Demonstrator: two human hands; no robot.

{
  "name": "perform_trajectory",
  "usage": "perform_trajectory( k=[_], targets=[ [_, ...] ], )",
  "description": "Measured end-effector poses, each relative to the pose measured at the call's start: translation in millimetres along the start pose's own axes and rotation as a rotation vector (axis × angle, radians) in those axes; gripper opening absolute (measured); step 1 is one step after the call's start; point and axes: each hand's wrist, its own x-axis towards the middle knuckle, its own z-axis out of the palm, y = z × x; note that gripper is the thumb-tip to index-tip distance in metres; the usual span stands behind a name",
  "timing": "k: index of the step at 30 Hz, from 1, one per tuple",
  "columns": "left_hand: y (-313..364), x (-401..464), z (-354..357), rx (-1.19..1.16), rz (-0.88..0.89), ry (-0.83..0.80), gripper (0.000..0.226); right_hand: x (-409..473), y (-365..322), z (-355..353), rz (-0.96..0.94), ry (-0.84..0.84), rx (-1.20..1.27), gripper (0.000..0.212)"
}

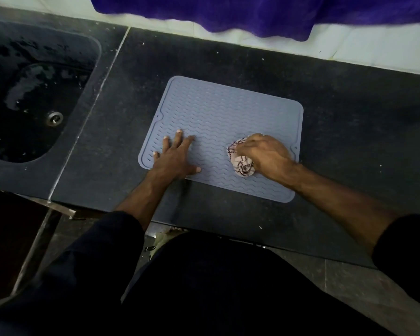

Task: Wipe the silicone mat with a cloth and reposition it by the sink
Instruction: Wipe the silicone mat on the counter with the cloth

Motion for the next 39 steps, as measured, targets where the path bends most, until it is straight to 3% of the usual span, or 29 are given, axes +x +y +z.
perform_trajectory(
  k=[7,12,17,22,25,33,39],
  targets=[
    [1,1,0,-0.001,-0.004,-0.001,0.102,15,-23,-2,0.003,-0.028,0.065,0.057],
    [-2,-1,0,-0.01,0.012,-0.007,0.101,4,-13,-7,0.178,-0.065,0.06,0.058],
    [3,-5,-2,-0.016,0.0,0.003,0.099,10,-8,-19,0.246,-0.059,0.101,0.035],
    [-1,-10,-2,-0.125,-0.006,0.082,0.099,32,-38,-8,0.076,-0.058,0.272,0.046],
    [-12,-15,-1,-0.207,-0.027,0.166,0.103,38,-50,7,-0.122,-0.091,0.086,0.049],
    [-9,-21,-6,-0.288,-0.045,0.166,0.109,20,-18,-5,-0.021,-0.095,0.047,0.05],
    [-16,-31,-14,-0.397,-0.023,0.262,0.097,35,-48,8,-0.171,-0.018,0.111,0.048]
  ],
)
